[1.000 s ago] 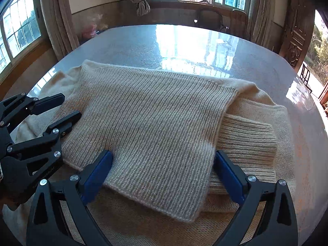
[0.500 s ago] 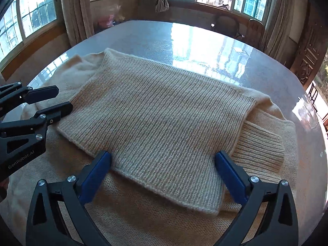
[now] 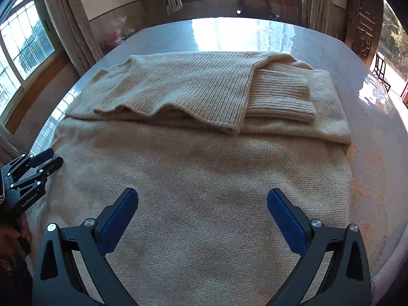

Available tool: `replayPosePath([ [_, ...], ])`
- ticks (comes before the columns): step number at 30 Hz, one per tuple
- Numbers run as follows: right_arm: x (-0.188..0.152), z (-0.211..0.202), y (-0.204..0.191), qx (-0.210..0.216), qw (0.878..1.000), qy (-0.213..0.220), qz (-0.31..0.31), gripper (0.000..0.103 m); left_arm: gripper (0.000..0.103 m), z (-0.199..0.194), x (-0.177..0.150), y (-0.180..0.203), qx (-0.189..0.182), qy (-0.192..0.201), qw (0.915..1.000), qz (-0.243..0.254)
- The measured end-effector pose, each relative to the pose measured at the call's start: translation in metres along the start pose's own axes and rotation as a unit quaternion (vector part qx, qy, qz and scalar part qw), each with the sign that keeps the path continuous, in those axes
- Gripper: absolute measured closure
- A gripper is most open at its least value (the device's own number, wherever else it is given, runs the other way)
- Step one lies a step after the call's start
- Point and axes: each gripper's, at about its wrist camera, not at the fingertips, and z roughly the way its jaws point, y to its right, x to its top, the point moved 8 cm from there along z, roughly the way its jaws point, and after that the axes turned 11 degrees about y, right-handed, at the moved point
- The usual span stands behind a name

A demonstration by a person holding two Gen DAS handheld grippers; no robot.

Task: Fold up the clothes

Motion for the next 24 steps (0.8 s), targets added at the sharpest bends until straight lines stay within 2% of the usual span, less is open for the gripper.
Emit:
replayPosePath([
  [1, -0.01, 0.001, -0.004, -0.009, 1.0, -0.014, -0.008, 0.0, 0.064, -0.004, -0.002, 0.002, -0.005, 0.001, 1.0, 0.006],
  [3, -0.024, -0.003, -0.015, -0.046, 0.997, -0.016, -0.055, 0.0, 0.064, -0.013, -0.008, 0.002, -0.016, 0.001, 0.9998, 0.013],
  [5, -0.038, -0.014, -0.022, -0.038, 0.998, -0.021, -0.045, 0.0, 0.064, -0.021, -0.015, 0.001, -0.024, -0.003, 0.9996, 0.016],
  [10, -0.07, -0.04, -0.024, -0.054, 0.998, -0.023, -0.026, 0.0, 0.063, -0.044, -0.035, -0.003, -0.033, 0.005, 0.9989, 0.032],
  [15, -0.093, -0.063, -0.024, -0.054, 0.998, 0.006, -0.027, 0.0, 0.063, -0.06, -0.047, -0.004, -0.042, 0.007, 0.9989, 0.02],
  [18, -0.093, -0.071, -0.022, -0.052, 0.998, -0.013, -0.02, 0.0, 0.064, -0.065, -0.041, -0.007, -0.045, -0.002, 0.9989, 0.011],
  [21, -0.071, -0.089, -0.027, -0.026, 0.998, 0.051, -0.004, 0.0, 0.064, -0.068, -0.023, -0.004, -0.056, 0.023, 0.9981, -0.009],
  [23, -0.056, -0.083, -0.037, -0.018, 0.998, 0.062, -0.023, 0.0, 0.064, -0.063, -0.01, 0.008, -0.069, 0.03, 0.9971, -0.013],
  [24, -0.048, -0.072, -0.046, -0.008, 0.998, 0.048, -0.035, 0.0, 0.064, -0.059, -0.007, 0.017, -0.073, 0.027, 0.9969, -0.01],
])
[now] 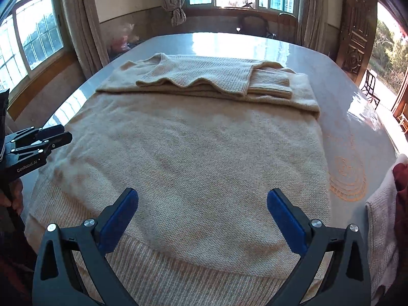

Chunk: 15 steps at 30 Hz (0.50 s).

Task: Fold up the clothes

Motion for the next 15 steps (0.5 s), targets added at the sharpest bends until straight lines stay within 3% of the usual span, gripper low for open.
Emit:
replayPosePath([
  [2, 0.0, 0.015, -0.016, 0.015, 0.999, -0.028, -0.029, 0.0, 0.064, 0.009, 0.002, 0.016, -0.005, -0.006, 0.9999, 0.012],
  [5, -0.011, 0.023, -0.036, 0.041, 0.996, -0.037, -0.075, 0.0, 0.064, 0.018, -0.008, 0.039, -0.002, -0.021, 0.9985, 0.051],
  [7, -0.027, 0.029, -0.037, 0.033, 0.991, -0.064, -0.114, 0.0, 0.064, 0.019, -0.019, 0.045, 0.004, -0.024, 0.9975, 0.067],
  [12, -0.022, 0.003, -0.01, 0.107, 0.992, -0.041, -0.047, 0.0, 0.064, 0.01, -0.023, 0.038, 0.008, -0.029, 0.9988, 0.039],
  [14, -0.003, -0.005, 0.021, 0.093, 0.995, -0.018, -0.03, 0.0, 0.064, 0.007, -0.014, 0.042, -0.001, -0.026, 0.9994, 0.021],
  [15, 0.008, -0.007, 0.041, 0.077, 0.997, -0.01, -0.021, 0.006, 0.064, 0.007, -0.006, 0.051, -0.013, -0.017, 0.9995, 0.022],
])
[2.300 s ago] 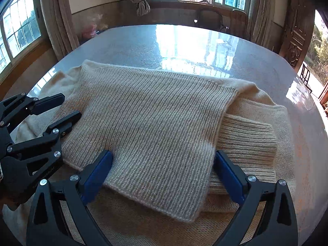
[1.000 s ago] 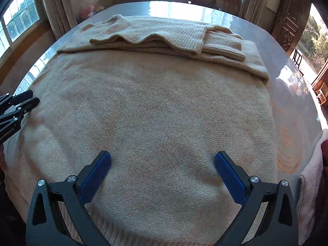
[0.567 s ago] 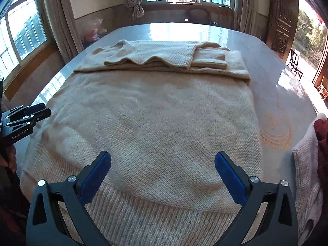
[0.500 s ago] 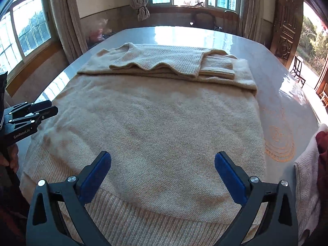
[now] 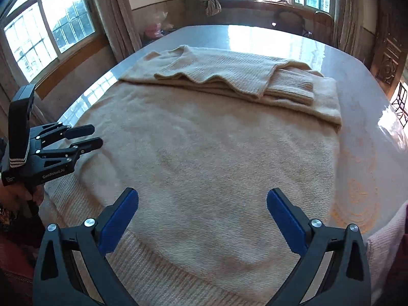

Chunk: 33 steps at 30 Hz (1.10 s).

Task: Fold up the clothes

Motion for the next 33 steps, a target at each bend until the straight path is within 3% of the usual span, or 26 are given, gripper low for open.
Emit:
replayPosePath([
  [1, 0.007, -0.002, 0.023, -0.008, 1.0, -0.001, 0.016, 0.016, 0.064, -0.001, 0.01, 0.013, -0.015, 0.011, 0.9998, 0.009],
  [3, 0.017, -0.003, 0.064, -0.019, 0.999, -0.007, 0.047, 0.069, 0.064, -0.002, 0.031, 0.043, -0.047, 0.035, 0.9977, 0.034],
  [4, 0.022, -0.002, 0.082, -0.023, 0.998, -0.01, 0.062, 0.074, 0.064, -0.002, 0.04, 0.065, -0.067, 0.046, 0.995, 0.058],
  [6, 0.03, 0.002, 0.118, -0.029, 0.995, -0.017, 0.091, 0.075, 0.064, -0.001, 0.051, 0.116, -0.113, 0.06, 0.9856, 0.111],
  [10, 0.04, 0.022, 0.13, 0.04, 0.99, -0.029, 0.133, 0.074, 0.064, 0.007, 0.051, 0.204, -0.181, 0.066, 0.9621, 0.193],
  [15, 0.031, 0.047, 0.122, 0.073, 0.988, -0.072, 0.112, 0.074, 0.064, 0.013, 0.02, 0.264, -0.237, 0.033, 0.9372, 0.254],
  [16, 0.028, 0.05, 0.124, 0.069, 0.988, -0.079, 0.109, 0.076, 0.064, 0.013, 0.014, 0.266, -0.243, 0.025, 0.9366, 0.252],
  [20, 0.031, 0.043, 0.167, 0.024, 0.987, -0.038, 0.155, 0.08, 0.065, 0.007, 0.006, 0.258, -0.258, 0.012, 0.9427, 0.211],
  [23, 0.037, 0.037, 0.187, 0.019, 0.982, -0.024, 0.185, 0.078, 0.065, 0.007, 0.007, 0.256, -0.27, 0.002, 0.9436, 0.191],
  [25, 0.041, 0.026, 0.179, 0.066, 0.975, -0.012, 0.21, 0.076, 0.064, 0.004, 0.006, 0.257, -0.266, 0.004, 0.9438, 0.196],
  [27, 0.033, 0.023, 0.17, 0.095, 0.968, -0.033, 0.229, 0.076, 0.064, 0.003, 0.006, 0.257, -0.262, 0.006, 0.9439, 0.201],
  [31, 0.003, 0.02, 0.16, 0.074, 0.972, -0.059, 0.214, 0.078, 0.064, 0.004, 0.005, 0.253, -0.265, 0.004, 0.944, 0.197],
  [33, -0.006, 0.008, 0.16, 0.062, 0.97, -0.052, 0.23, 0.078, 0.064, 0.003, 0.005, 0.252, -0.265, 0.004, 0.944, 0.197],
])
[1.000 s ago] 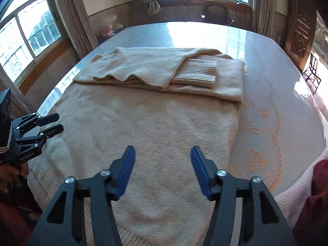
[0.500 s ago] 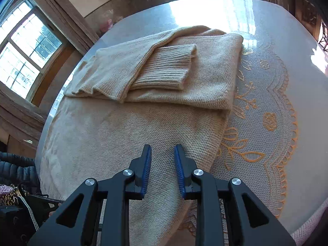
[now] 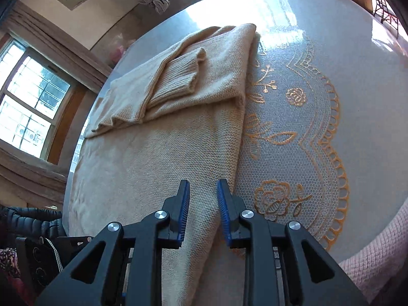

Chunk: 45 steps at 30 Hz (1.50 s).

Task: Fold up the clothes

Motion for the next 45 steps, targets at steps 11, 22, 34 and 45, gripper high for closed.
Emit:
replayPosePath([
  [11, -0.03, -0.048, -0.024, 0.009, 0.999, 0.035, 0.006, 0.077, 0.064, -0.01, -0.003, -0.002, -0.007, -0.005, 0.9997, -0.023],
  [22, -0.111, -0.063, -0.041, -0.066, 0.991, 0.002, -0.113, 0.077, 0.064, -0.064, -0.035, -0.041, 0.028, -0.002, 0.9962, -0.083],
  [34, -0.152, -0.014, -0.143, -0.075, 0.955, -0.029, -0.287, 0.077, 0.064, -0.127, -0.097, -0.14, 0.176, -0.017, 0.9765, -0.123],
  [45, -0.202, -0.058, -0.113, -0.071, 0.955, -0.034, -0.287, 0.063, 0.063, -0.181, -0.152, -0.134, 0.201, -0.002, 0.9677, -0.153],
])
